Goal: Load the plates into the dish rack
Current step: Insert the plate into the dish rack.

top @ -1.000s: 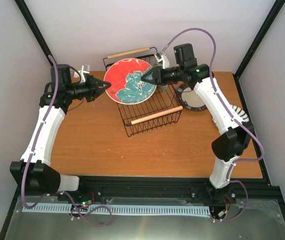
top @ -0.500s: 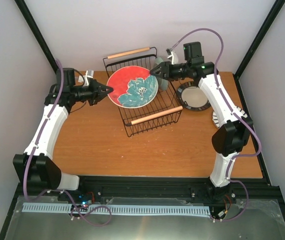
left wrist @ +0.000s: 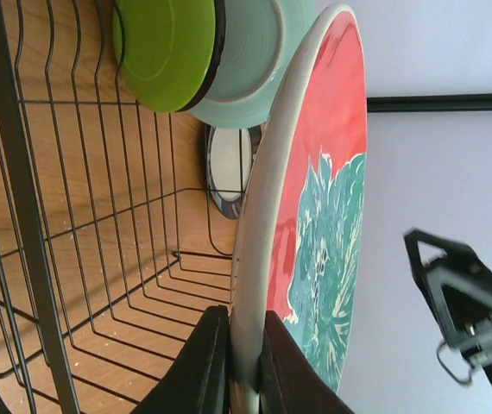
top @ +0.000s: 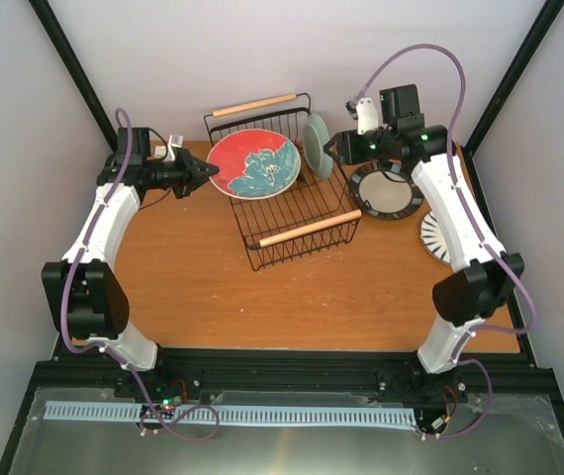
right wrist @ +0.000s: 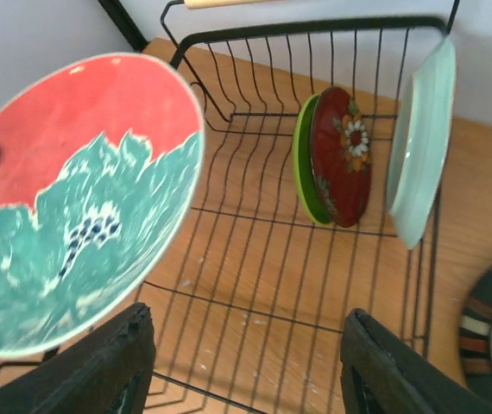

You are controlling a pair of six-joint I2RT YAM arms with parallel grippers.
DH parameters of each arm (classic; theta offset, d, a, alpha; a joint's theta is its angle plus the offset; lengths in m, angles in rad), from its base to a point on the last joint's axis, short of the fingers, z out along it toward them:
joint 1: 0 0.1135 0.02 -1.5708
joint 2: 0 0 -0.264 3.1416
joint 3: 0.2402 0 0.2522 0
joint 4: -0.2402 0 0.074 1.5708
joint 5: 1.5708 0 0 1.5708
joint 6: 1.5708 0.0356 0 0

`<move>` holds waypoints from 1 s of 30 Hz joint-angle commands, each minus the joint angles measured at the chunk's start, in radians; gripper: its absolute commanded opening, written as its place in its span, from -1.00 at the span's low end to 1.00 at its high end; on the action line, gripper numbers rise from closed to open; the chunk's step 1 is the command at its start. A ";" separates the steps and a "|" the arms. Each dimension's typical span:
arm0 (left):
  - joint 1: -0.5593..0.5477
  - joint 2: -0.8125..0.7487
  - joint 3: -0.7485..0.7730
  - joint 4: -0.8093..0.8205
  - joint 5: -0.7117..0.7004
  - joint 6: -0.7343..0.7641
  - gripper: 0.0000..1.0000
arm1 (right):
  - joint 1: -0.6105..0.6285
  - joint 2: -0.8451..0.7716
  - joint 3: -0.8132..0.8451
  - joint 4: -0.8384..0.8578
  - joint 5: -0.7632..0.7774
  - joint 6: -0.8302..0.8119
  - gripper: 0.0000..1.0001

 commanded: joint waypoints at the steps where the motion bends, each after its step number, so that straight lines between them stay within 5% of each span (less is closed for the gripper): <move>1: 0.009 -0.006 0.118 0.107 0.103 -0.006 -0.99 | 0.112 -0.141 -0.038 -0.041 0.282 -0.189 0.24; 11: 0.010 0.039 0.213 0.057 0.100 0.008 -0.99 | 0.613 -0.225 -0.201 0.065 0.973 -0.561 0.96; 16: 0.010 0.025 0.201 0.057 0.104 0.007 -0.99 | 0.741 -0.261 -0.409 0.353 1.285 -0.789 1.00; 19: 0.009 0.011 0.181 0.069 0.110 -0.008 -0.99 | 0.759 -0.281 -0.507 0.525 1.330 -0.888 1.00; 30: 0.009 -0.063 0.069 0.058 0.119 0.005 -0.99 | 0.785 -0.191 -0.433 0.590 1.315 -0.959 1.00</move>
